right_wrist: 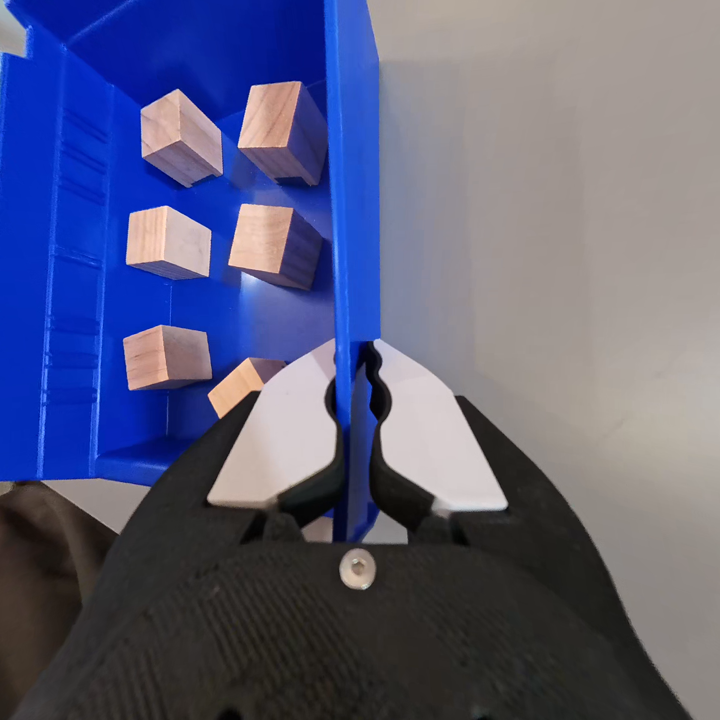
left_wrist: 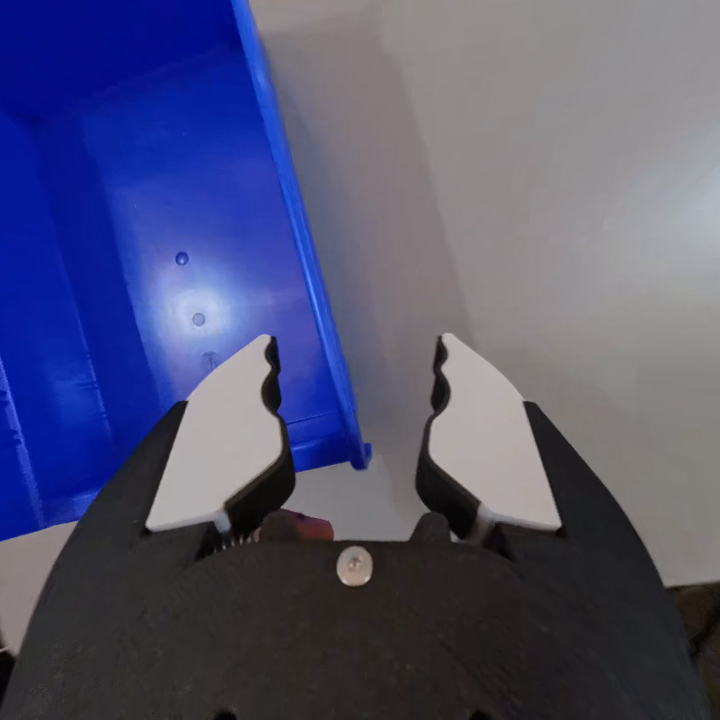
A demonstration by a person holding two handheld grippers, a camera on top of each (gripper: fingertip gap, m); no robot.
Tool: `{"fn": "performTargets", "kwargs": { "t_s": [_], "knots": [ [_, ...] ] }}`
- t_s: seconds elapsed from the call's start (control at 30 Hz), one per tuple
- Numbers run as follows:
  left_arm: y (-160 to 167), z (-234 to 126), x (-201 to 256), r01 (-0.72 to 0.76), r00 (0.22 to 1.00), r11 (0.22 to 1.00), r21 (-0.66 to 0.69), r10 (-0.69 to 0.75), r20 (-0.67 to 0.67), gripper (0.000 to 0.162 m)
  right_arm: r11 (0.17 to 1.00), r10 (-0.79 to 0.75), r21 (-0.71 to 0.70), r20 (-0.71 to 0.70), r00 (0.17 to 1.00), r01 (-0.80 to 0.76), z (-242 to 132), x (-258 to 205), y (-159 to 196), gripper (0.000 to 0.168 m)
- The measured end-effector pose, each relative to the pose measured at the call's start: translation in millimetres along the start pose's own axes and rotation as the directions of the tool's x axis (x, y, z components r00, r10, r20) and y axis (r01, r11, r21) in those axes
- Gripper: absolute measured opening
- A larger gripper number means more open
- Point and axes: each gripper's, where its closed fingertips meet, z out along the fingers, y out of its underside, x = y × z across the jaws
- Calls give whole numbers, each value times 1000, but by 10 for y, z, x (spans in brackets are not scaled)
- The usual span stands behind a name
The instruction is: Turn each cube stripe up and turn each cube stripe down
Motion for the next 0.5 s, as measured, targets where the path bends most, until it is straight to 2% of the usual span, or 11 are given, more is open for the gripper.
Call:
{"fn": "performTargets", "kwargs": {
  "t_s": [0.07,0.13,0.2,0.3,0.4,0.5],
  "knots": [
    [103,126,-32,-80,994,994,-73,85,69,59,1000,-9,-6,-14,1000,9,0,-6,7,9],
    [109,187,-180,-145,964,984,-103,164,211,19,999,-41,-19,-46,998,40,1,-14,15,9],
    [92,190,-177,-197,952,974,-110,216,215,25,997,-74,-33,-84,994,72,2,-24,25,8],
    [-14,168,-213,-154,963,987,-37,158,218,10,996,-83,-30,-86,993,80,13,-71,41,8],
    [-103,118,-253,-152,966,988,30,142,215,8,996,-83,-24,-74,994,81,39,-149,52,8],
    [-272,-77,-272,-109,980,987,120,87,179,7,993,-116,-19,-90,989,115,116,-303,37,8]
  ]
}}
